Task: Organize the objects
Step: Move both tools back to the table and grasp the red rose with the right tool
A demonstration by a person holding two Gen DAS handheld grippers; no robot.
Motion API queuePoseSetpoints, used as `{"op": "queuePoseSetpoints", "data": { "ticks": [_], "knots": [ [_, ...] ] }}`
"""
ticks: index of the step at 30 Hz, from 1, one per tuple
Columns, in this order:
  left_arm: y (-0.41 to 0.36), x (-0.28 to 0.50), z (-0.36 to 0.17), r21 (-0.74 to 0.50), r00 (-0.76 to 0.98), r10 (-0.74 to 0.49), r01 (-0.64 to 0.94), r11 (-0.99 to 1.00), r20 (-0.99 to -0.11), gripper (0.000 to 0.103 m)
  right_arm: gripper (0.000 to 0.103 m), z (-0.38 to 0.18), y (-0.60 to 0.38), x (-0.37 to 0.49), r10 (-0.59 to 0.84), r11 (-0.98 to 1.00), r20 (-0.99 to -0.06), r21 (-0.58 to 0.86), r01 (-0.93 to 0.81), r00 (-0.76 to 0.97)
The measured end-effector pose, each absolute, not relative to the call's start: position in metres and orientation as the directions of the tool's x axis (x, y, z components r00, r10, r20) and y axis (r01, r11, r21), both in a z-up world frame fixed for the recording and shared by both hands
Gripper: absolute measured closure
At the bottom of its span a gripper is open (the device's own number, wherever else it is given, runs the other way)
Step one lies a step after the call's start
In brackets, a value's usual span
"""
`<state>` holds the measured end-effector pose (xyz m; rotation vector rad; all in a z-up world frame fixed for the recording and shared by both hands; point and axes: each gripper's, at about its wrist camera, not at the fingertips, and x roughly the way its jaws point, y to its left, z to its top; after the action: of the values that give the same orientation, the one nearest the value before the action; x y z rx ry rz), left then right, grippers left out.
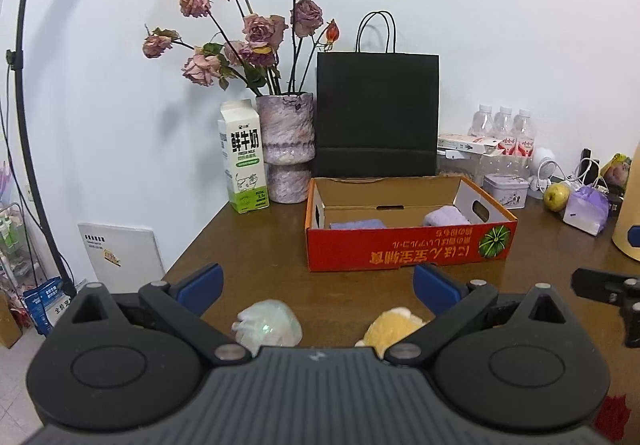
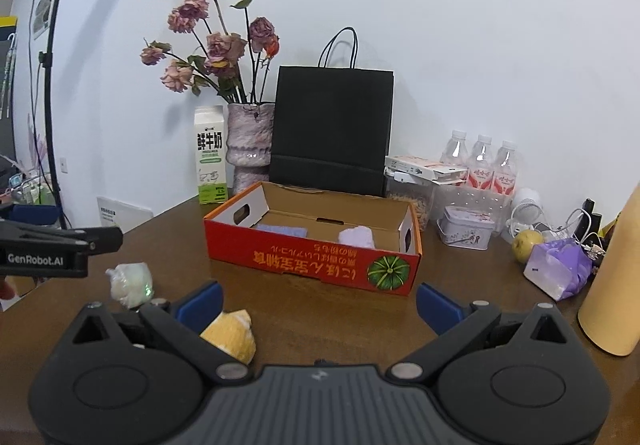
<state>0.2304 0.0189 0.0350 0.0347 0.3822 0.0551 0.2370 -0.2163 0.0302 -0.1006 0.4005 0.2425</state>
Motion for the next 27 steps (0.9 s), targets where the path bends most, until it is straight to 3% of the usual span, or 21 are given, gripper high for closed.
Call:
{"op": "queuePoseSetpoints", "data": {
  "ticks": [27],
  "knots": [
    [0.052, 0.148, -0.043, 0.022, 0.874, 0.087, -0.087, 0.996, -0.478, 0.000, 0.000, -0.056, -0.265, 0.147, 0.169, 0.972, -0.524, -0.051, -0.229, 0.835]
  ]
}}
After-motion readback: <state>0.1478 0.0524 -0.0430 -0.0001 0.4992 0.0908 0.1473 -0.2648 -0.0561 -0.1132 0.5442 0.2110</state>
